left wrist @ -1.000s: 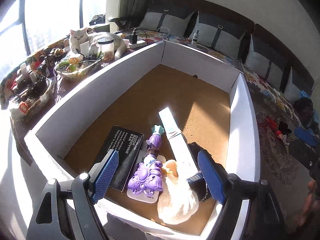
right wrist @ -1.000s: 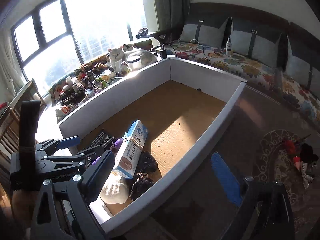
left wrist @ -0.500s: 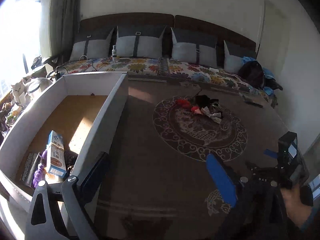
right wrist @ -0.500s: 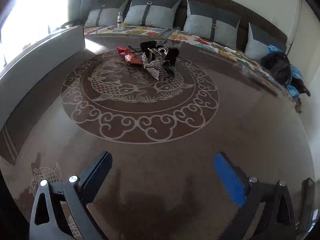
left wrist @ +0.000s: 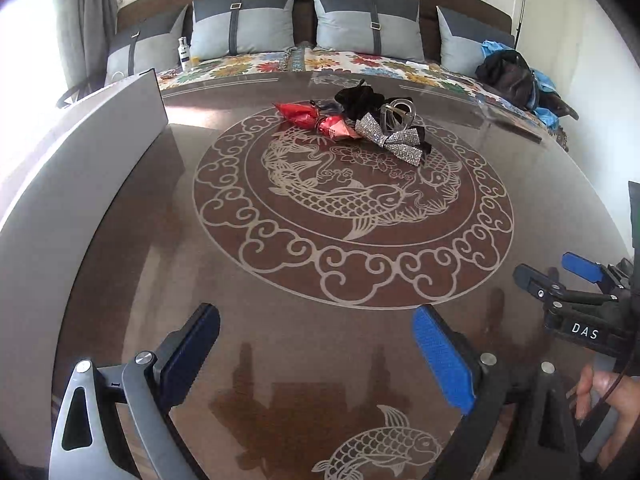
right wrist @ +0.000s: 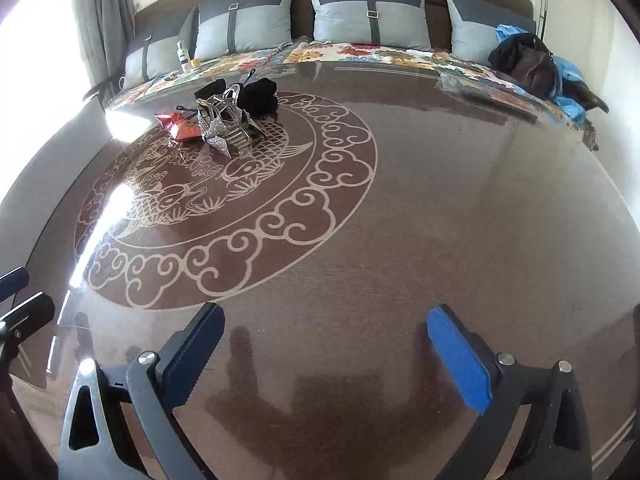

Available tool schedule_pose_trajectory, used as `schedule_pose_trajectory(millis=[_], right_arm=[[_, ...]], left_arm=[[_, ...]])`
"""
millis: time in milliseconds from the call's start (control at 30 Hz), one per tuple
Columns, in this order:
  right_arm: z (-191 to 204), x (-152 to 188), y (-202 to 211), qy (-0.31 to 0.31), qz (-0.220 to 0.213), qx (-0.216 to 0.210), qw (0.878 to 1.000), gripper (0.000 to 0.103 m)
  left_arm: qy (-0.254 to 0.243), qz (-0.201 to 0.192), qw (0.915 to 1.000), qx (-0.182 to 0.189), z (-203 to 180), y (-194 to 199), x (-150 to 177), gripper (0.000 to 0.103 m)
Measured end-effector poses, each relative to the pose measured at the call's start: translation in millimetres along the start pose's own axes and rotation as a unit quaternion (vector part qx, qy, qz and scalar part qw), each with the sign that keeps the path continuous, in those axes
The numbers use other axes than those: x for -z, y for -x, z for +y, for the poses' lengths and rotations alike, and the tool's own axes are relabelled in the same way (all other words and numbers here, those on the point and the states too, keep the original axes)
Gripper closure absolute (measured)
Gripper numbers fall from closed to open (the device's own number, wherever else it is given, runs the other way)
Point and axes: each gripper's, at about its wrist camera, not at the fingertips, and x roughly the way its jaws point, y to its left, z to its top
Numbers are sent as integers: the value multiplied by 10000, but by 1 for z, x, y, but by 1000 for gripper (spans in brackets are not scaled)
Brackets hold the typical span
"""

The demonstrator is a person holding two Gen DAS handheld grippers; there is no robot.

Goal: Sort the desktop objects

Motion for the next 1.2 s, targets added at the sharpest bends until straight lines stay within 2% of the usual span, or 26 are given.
schedule_pose_trajectory(millis=[367,600,1200], right_arm=[[7,-1,-11,134,72,49,9999,1],[10,-1,-13,196,91,102,9997,0],[10,0,-13,198,91,103,9997,0]], left_arm=[[279,190,9990,-284,17,-30,4,5],[190,185,9994,-242,15,-30,5,0],[199,172,9994,-246,15,-31,5,0]])
